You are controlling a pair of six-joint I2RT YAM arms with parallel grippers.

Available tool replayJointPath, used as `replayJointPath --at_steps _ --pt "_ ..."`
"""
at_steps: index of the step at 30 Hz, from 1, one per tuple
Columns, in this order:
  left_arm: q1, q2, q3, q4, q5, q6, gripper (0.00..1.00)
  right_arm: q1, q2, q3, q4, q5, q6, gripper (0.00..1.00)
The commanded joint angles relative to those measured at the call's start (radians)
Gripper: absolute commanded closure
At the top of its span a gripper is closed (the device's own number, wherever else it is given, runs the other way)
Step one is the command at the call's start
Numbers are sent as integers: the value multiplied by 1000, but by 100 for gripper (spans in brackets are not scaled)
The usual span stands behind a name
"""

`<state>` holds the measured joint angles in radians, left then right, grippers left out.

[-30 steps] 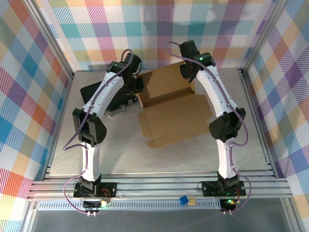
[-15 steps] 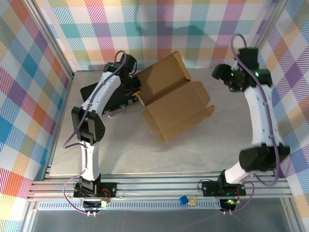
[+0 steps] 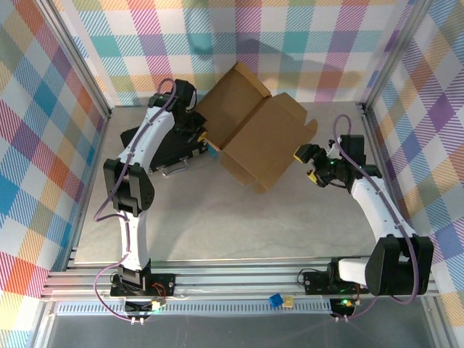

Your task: Fold the paper box

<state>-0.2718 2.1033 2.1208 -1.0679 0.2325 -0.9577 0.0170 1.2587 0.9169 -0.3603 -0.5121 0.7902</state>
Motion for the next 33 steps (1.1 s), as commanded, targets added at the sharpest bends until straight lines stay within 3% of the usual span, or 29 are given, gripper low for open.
replayJointPath --at_steps 1,4,10,17,24,29,33 --pt "13 -6 -19 31 72 -90 100 2 53 -58 301 -176 57 12" --pt "18 -9 -20 26 83 -99 100 2 113 -70 483 -253 116 12" --pt "42 -16 -29 37 119 -119 100 3 234 -36 476 -309 54 13" --pt "46 -19 -38 41 145 -121 100 15 330 10 587 -354 105 18" --pt "46 -37 -68 60 153 -127 100 79 372 147 399 -258 18 36" --pt "46 -59 -106 83 148 -131 100 113 362 236 197 -134 -68 66" --pt "45 -68 -124 98 152 -138 100 151 361 337 -28 10 -170 79"
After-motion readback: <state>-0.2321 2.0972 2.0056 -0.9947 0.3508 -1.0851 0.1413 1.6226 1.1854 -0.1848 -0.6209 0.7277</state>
